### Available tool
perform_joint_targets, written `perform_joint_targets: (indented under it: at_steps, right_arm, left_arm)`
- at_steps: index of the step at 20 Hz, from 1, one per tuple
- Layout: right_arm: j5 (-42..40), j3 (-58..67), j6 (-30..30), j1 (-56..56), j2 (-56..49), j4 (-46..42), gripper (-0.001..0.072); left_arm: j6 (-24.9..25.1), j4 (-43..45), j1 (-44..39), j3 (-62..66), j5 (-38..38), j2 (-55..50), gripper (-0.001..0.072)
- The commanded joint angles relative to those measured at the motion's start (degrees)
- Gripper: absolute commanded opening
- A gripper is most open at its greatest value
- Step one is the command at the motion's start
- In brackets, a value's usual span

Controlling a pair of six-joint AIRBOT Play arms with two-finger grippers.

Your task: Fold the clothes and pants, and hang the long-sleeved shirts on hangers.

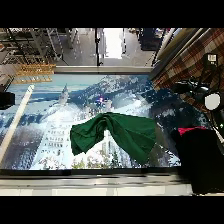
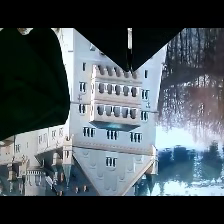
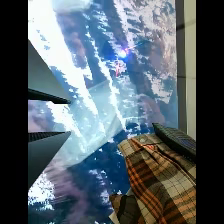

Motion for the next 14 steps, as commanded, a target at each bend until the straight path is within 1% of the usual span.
perform_joint_targets:
  at_steps: [1,10,11,12,13,14]
  right_arm:
    - [0.0,0.0,0.0,0.1,0.0,0.0,0.0227]
    - [0.0,0.0,0.0,0.1,0.0,0.0,0.0227]
    - [0.0,0.0,0.0,0.1,0.0,0.0,0.0227]
    - [0.0,0.0,0.5,0.1,0.0,0.4,0.0227]
    - [0.2,0.0,4.7,0.1,0.1,5.1,0.0227]
    - [1.0,0.0,8.8,0.1,0.6,11.5,0.0227]
  left_arm:
    - [0.0,0.0,0.0,0.0,0.0,0.0,0.0007]
    - [0.0,-0.6,0.0,0.0,0.1,0.0,0.0008]
    - [0.0,-2.1,0.0,0.0,1.4,0.0,0.0008]
    - [-0.1,-3.2,0.0,0.0,6.6,0.0,0.0008]
    - [-2.6,-4.1,-0.1,0.0,8.5,0.0,0.0008]
    - [-5.3,-5.6,-0.1,-0.1,8.0,0.0,0.0008]
